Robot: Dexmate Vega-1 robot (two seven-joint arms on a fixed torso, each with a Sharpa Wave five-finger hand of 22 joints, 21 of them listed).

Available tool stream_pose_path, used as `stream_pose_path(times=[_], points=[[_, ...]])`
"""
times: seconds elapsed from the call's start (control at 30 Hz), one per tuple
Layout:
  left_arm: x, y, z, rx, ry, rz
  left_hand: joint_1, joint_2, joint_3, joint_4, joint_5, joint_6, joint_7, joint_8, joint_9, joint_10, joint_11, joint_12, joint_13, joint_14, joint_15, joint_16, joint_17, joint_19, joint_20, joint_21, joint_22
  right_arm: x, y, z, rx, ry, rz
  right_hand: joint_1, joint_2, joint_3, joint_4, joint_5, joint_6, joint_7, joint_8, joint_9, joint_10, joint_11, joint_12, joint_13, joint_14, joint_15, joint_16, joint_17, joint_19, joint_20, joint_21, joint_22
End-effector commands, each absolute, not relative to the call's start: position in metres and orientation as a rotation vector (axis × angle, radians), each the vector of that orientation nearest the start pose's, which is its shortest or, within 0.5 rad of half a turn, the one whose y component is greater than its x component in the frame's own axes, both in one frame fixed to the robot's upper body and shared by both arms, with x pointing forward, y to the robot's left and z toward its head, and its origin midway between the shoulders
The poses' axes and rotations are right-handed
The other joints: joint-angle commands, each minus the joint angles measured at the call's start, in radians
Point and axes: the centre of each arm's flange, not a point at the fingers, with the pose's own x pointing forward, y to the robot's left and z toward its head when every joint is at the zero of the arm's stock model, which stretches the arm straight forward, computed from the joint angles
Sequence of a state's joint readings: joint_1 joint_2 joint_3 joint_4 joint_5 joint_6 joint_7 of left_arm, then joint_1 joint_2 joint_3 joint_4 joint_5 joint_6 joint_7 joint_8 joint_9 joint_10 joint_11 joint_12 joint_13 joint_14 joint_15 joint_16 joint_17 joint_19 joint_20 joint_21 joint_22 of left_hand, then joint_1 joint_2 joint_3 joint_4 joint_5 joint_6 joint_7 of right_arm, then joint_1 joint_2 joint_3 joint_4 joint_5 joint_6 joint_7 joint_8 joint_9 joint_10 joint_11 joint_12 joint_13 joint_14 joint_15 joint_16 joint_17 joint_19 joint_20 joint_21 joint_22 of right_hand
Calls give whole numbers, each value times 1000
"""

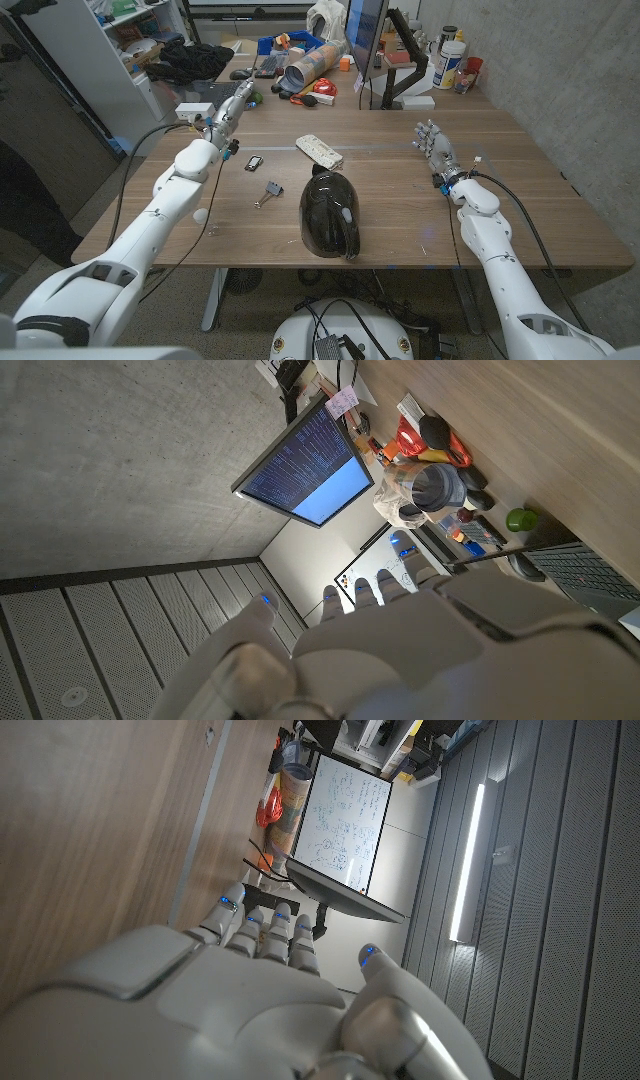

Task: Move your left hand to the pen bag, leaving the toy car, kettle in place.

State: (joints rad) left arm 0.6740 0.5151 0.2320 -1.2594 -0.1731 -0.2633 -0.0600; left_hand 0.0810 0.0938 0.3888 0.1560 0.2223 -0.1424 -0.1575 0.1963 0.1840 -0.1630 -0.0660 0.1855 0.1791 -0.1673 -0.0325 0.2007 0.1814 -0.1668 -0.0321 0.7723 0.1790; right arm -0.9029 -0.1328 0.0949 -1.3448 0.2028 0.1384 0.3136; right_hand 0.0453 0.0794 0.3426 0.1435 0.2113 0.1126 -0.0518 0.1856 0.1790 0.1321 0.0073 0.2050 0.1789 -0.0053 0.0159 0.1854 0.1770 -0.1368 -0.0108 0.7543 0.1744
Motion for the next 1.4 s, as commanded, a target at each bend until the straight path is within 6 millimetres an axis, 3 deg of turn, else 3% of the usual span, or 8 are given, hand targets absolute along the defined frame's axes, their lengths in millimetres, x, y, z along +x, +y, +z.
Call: stream_pose_path(times=[0.03,1.4], points=[[644,327,114,528,-788,-39,9,26,5,-4,8,9,-1,3,1,1,1,7,4,-48,3,3,3,-93,-7,-2,4,644,-302,-26,17,-620,191,5,32,5,1,4,11,0,5,5,6,1,3,3,-1,10,3,2,2,2,-2,3],[647,309,174,761,-837,-91,15,30,7,-3,8,12,1,-2,2,-5,-1,5,4,-52,2,1,3,-92,-6,-12,5,645,-297,-19,-3,-643,189,8,31,6,-2,3,11,-1,4,5,8,5,3,3,-1,11,2,2,5,4,-14,3]])
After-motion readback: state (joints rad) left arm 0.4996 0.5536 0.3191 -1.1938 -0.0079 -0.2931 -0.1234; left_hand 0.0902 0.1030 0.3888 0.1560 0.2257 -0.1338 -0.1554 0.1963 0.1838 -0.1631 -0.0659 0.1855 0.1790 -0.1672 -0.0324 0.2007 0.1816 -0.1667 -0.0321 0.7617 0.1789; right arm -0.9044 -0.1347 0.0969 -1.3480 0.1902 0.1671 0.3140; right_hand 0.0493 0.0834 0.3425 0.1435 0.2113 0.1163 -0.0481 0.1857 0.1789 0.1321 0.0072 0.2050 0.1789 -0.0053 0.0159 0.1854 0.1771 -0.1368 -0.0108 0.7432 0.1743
